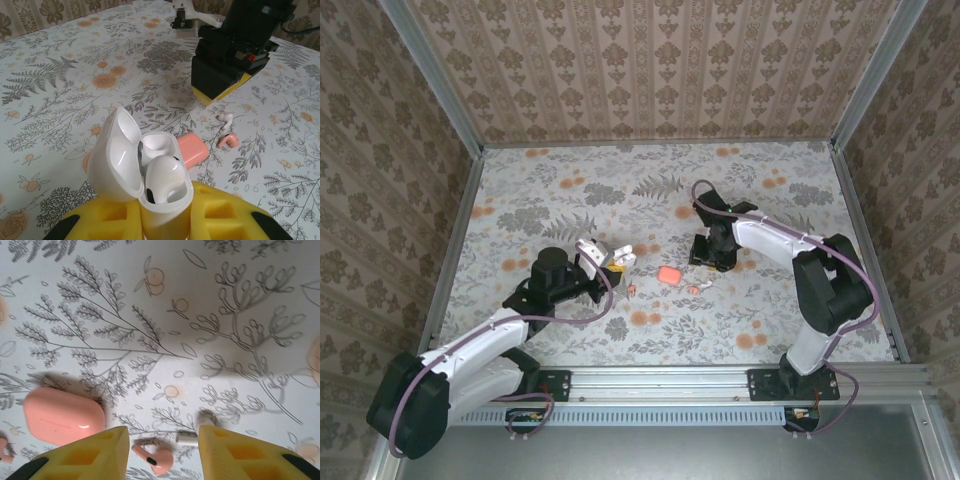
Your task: Insert the wireless bluetooth earbuds into the charging case
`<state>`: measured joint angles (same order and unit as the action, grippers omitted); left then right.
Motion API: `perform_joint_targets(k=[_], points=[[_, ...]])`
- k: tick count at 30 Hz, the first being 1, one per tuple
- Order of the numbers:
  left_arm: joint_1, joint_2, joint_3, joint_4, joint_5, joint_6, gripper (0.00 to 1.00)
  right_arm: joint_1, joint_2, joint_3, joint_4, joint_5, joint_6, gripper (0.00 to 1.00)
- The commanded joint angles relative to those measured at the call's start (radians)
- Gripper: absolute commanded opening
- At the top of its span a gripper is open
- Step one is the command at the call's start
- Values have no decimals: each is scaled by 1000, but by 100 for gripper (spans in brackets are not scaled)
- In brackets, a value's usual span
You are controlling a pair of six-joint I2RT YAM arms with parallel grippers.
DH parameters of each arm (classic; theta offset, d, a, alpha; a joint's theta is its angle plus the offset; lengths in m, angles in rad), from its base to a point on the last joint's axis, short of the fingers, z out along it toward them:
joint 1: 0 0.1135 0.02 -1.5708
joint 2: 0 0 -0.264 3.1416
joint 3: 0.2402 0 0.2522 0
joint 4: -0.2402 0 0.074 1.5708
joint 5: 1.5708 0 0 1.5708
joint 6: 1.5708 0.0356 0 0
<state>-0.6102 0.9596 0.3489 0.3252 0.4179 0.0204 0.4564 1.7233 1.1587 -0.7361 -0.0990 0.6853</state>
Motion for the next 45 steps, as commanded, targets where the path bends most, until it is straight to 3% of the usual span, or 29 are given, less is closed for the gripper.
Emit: perform_joint_targets(k=[1,6,12,30,37,45], points=[[-3,-15,31,3,0,20,7,27,-22,9,-172,94,47,42],[-3,-14,30,8,2,18,7,37,-28,-33,-176,104,106,43],[-3,-16,30,10,8,17,7,37,12,-71,-53,15,120,43],[-3,-39,24,-8,-11,17,7,36,125,21,19,12,46,41],[-3,-38,25,-12,-13,19,7,54,102,59,-71,68,-17,41],[-2,-21,34,-5,-6,16,7,70,56,23,-121,4,-3,42]])
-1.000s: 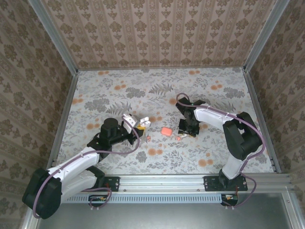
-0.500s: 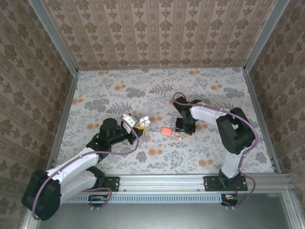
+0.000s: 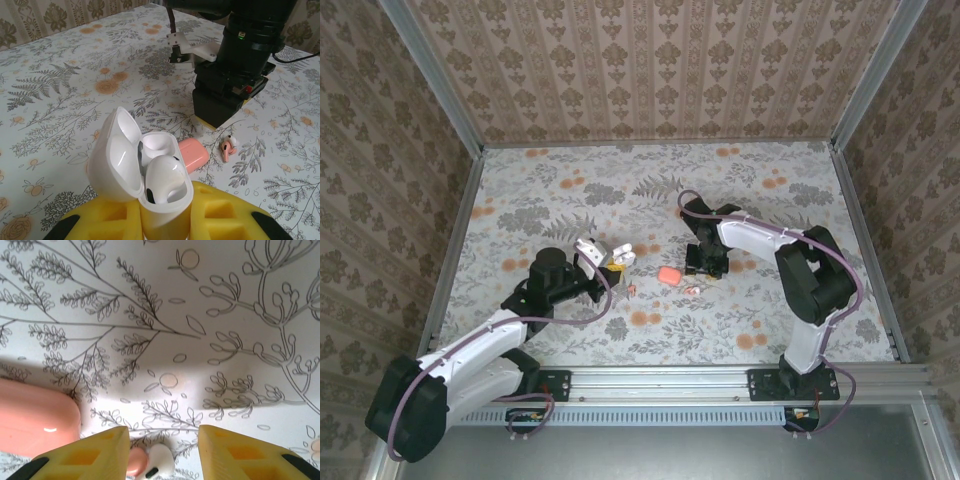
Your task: Insert the wireless bluetooth earbuds into the charging case
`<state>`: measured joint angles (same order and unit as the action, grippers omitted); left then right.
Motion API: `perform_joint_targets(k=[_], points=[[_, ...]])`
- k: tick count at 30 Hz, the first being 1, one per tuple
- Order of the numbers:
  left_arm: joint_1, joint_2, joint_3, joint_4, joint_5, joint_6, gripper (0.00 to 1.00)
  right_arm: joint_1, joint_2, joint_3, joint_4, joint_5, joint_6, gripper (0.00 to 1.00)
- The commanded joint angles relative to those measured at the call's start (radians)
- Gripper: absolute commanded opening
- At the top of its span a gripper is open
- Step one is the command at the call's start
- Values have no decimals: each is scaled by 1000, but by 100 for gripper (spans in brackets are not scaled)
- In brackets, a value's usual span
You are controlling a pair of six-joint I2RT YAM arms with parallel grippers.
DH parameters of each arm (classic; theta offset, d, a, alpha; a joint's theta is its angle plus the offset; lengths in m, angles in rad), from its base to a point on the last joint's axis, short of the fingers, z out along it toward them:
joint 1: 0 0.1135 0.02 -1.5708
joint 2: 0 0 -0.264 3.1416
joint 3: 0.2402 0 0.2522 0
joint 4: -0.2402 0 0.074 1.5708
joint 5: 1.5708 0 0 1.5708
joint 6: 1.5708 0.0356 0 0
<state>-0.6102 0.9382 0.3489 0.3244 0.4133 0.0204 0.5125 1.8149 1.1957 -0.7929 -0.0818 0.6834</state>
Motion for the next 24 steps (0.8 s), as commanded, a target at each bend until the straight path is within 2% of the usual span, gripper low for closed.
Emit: perform_joint_targets(k=[1,15,24], points=[[-3,1,35,-5,1,16,6,17,-36,-18,-71,-9,3,42],[-2,-9,36,-10,5,14,7,29,12,-57,-51,-30,8,40],[-3,0,39,-7,11,12,7,31,-43,-82,-107,17,15,35]])
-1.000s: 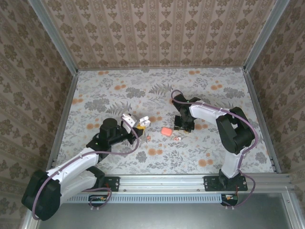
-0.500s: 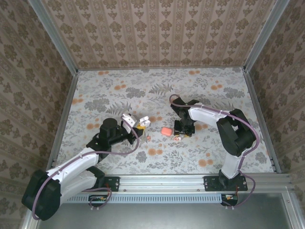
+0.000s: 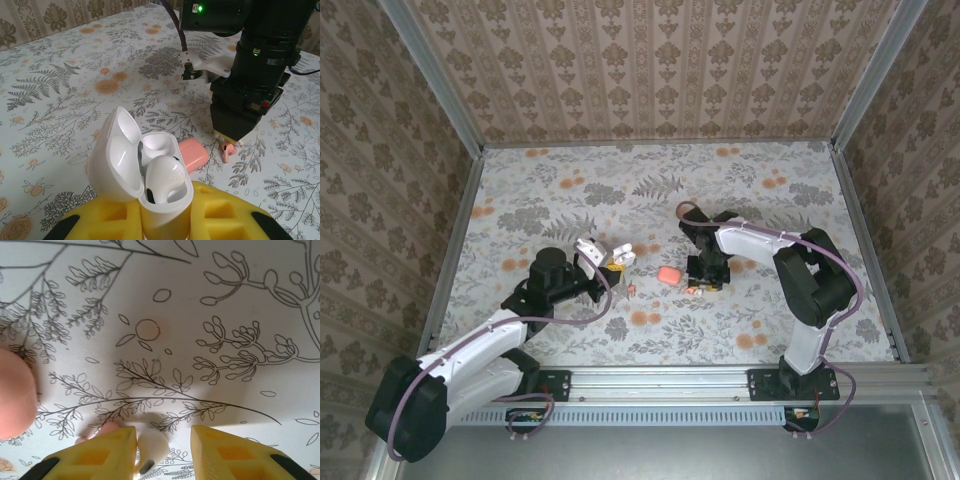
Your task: Insert the wireless bluetooth earbuds into the charging case
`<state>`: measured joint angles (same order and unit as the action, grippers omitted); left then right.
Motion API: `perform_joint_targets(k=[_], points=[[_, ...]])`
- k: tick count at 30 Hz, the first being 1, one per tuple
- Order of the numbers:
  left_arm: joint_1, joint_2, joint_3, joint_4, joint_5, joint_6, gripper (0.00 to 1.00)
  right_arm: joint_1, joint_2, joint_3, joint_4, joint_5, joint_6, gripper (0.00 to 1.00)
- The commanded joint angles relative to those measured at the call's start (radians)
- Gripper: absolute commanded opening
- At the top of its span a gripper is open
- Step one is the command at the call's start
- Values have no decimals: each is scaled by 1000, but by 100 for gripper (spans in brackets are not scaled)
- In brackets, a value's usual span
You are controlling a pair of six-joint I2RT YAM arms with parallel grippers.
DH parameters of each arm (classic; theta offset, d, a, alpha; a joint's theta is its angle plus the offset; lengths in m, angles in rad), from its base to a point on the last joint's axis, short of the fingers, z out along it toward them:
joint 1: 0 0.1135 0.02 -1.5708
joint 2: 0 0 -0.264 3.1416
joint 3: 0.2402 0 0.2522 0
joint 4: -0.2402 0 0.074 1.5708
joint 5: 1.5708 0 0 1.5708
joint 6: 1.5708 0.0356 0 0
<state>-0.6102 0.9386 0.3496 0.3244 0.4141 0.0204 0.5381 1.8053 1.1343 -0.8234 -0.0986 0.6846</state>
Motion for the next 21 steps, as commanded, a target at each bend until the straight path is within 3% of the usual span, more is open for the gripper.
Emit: perform_joint_targets(k=[1,10,21], points=[[-3,0,38,-8,11,10,7,5,-39,-27,-82,35,15,35],[-3,5,41,-6,14,7,7,8,-128,-89,-109,53,43,37],[-3,2,45,-4,14,3,7,68,-241,-186,26,-74,195,41]])
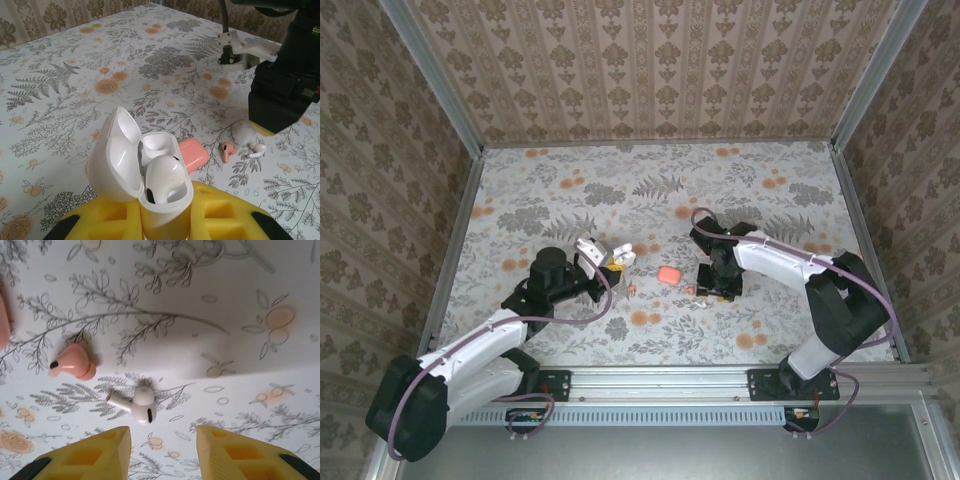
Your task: Insert the wireless bluetooth earbuds into the charging case
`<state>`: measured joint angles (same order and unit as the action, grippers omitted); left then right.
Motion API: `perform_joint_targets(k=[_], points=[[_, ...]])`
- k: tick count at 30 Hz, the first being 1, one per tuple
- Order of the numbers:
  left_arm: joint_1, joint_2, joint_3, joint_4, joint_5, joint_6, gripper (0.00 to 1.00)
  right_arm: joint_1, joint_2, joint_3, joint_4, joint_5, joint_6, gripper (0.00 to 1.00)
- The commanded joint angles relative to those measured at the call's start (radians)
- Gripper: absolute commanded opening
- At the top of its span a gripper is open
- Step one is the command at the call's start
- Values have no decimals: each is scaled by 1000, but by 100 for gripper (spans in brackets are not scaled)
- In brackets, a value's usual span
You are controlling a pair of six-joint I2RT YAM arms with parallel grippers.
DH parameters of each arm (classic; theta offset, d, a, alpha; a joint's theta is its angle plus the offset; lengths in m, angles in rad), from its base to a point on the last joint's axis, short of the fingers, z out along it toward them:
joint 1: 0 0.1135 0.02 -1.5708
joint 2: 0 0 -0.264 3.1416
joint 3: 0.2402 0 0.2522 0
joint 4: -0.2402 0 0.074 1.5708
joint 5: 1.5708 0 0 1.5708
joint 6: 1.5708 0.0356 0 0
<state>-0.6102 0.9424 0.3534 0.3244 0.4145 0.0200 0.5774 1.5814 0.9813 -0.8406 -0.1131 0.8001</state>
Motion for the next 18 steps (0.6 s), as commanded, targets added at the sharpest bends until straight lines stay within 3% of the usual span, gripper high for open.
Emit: perform_joint_targets(k=[1,8,18], points=[[-3,-4,39,-4,13,2,7,44,-18,-44,64,-73,101,41],[-3,-6,33,1,17,0,6,86,31,-79,140,-90,151,41],[-3,-35,24,-16,-3,5,7,60,119,-6,120,-3,80,39]])
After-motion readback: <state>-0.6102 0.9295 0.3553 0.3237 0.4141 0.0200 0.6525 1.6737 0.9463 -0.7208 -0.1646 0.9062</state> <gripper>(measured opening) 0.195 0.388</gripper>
